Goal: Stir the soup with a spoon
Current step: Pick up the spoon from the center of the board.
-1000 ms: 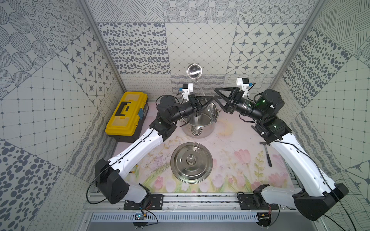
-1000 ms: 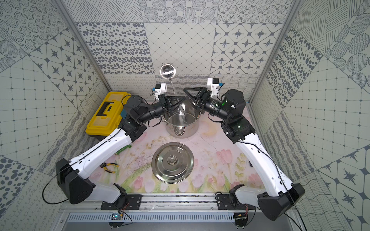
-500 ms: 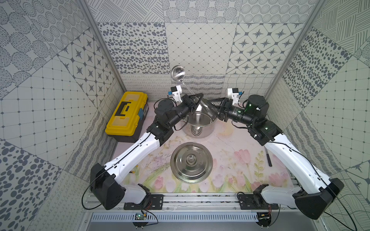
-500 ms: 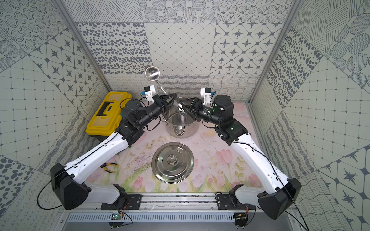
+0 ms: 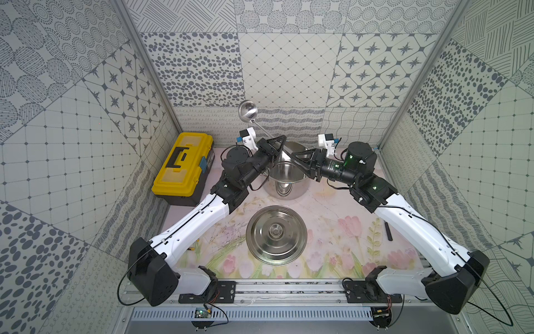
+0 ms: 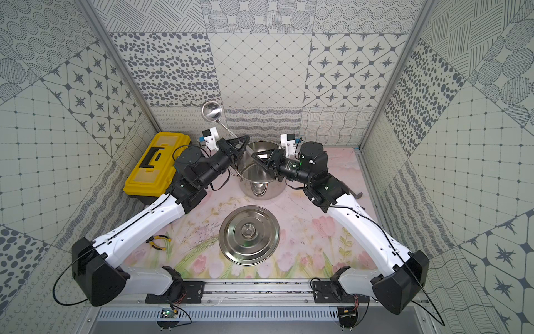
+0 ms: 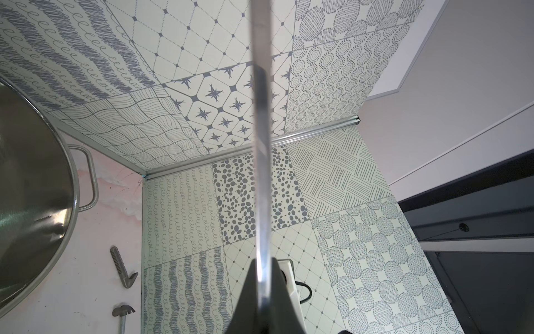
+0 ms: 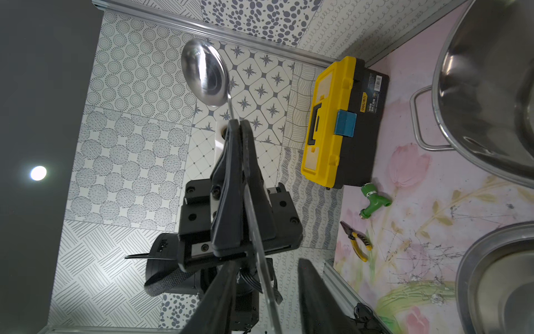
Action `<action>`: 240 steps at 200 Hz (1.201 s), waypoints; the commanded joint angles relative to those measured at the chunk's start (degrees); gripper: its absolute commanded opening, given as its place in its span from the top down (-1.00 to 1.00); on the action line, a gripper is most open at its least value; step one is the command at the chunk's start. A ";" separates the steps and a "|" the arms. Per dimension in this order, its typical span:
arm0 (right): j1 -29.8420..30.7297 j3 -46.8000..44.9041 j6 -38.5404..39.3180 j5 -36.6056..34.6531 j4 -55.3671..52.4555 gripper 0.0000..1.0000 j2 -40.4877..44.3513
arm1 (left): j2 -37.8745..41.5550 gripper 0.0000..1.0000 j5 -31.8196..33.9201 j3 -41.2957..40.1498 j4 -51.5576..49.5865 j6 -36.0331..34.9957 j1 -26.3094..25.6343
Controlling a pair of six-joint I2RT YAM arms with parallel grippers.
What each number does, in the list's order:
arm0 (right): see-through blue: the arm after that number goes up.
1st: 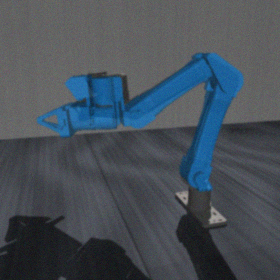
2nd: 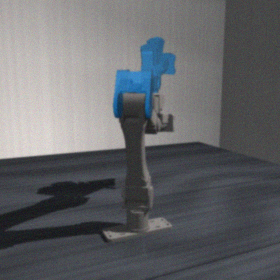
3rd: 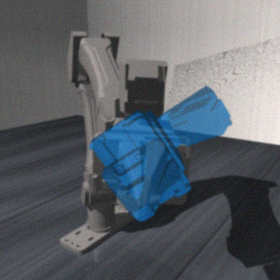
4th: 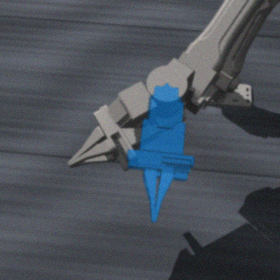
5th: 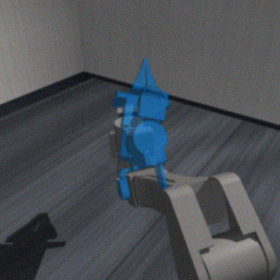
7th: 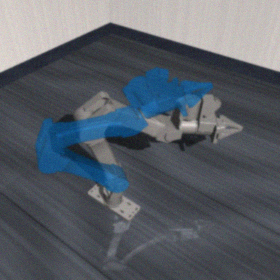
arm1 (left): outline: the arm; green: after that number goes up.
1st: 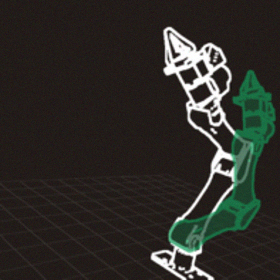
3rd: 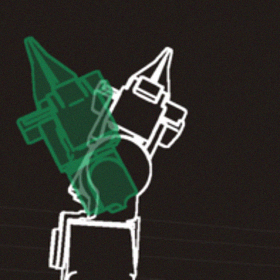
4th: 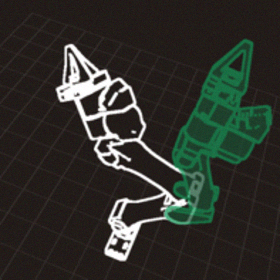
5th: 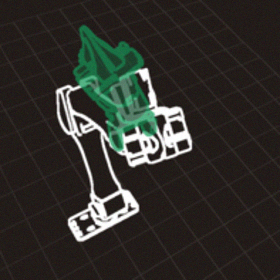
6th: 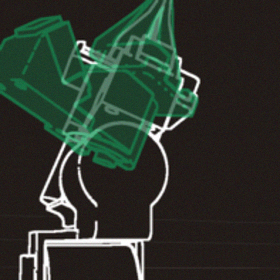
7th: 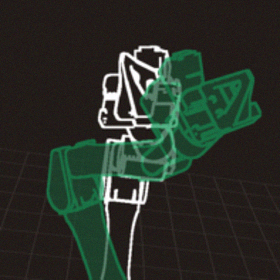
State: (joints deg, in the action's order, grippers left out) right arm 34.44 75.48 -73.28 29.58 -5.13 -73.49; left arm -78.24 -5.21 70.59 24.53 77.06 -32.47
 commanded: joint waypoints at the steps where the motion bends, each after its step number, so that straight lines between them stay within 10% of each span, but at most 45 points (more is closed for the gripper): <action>1: 0.25 0.28 -0.68 0.50 4.67 0.35 -0.51 | 0.81 1.00 1.52 -0.80 7.00 1.66 0.56; 240: 0.90 -1.37 -3.36 -0.97 9.69 0.58 -1.23 | 2.61 1.00 2.84 -2.43 5.60 2.93 -0.62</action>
State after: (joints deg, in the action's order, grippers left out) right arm 35.07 74.98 -76.40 29.39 1.23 -75.20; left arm -76.64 -3.29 68.77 26.74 80.82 -32.56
